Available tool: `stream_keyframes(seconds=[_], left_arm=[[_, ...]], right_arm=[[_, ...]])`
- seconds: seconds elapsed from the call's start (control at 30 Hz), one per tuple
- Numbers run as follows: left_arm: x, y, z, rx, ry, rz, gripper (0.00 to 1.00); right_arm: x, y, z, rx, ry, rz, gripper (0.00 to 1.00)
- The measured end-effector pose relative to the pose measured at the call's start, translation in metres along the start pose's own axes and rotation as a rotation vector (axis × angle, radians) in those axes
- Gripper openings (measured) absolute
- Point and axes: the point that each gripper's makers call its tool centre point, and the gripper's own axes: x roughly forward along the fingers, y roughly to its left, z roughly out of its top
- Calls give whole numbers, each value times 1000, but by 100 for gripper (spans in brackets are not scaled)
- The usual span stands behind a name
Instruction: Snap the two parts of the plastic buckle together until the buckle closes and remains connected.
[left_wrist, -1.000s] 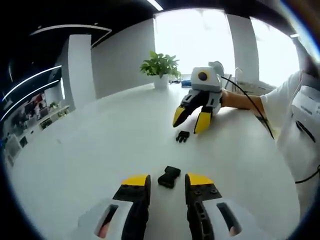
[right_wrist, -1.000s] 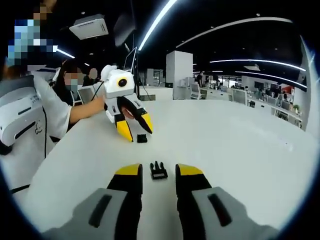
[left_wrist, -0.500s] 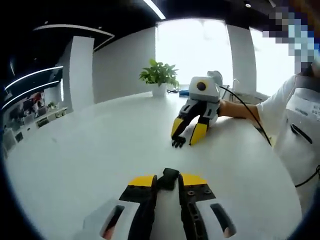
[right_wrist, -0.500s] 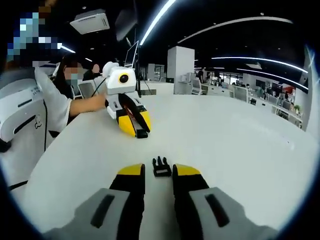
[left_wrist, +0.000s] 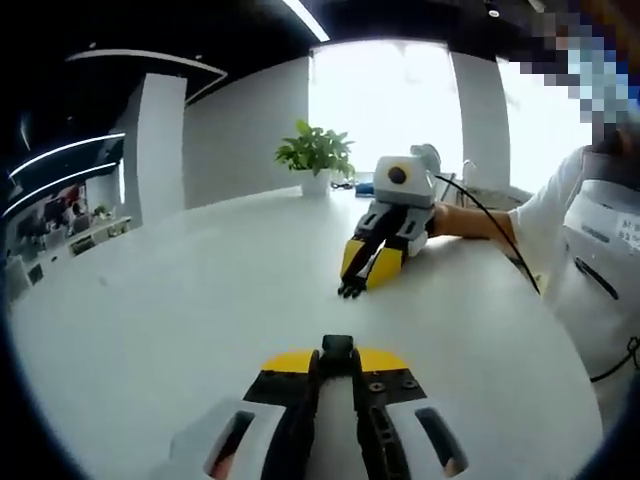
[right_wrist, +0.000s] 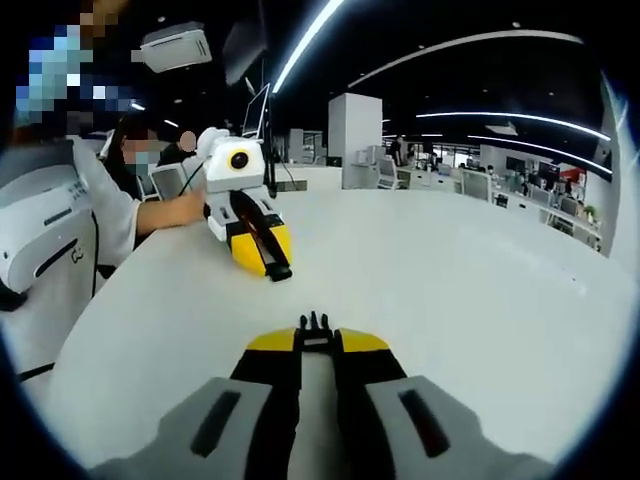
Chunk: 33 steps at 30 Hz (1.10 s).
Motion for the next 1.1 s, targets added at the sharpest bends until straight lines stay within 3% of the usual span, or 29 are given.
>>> stream_keyframes(seconds=[0.37, 0.8, 1.1], left_arm=[[-1, -20, 13, -25, -51, -79, 12], [-4, -54, 27, 9, -95, -162, 12], [-18, -64, 47, 46, -153, -166, 12]], right_arm=[[-7, 16, 14, 7, -64, 59, 11], [-8, 52, 39, -10, -129, 161, 11], [-15, 66, 57, -32, -181, 187, 11]])
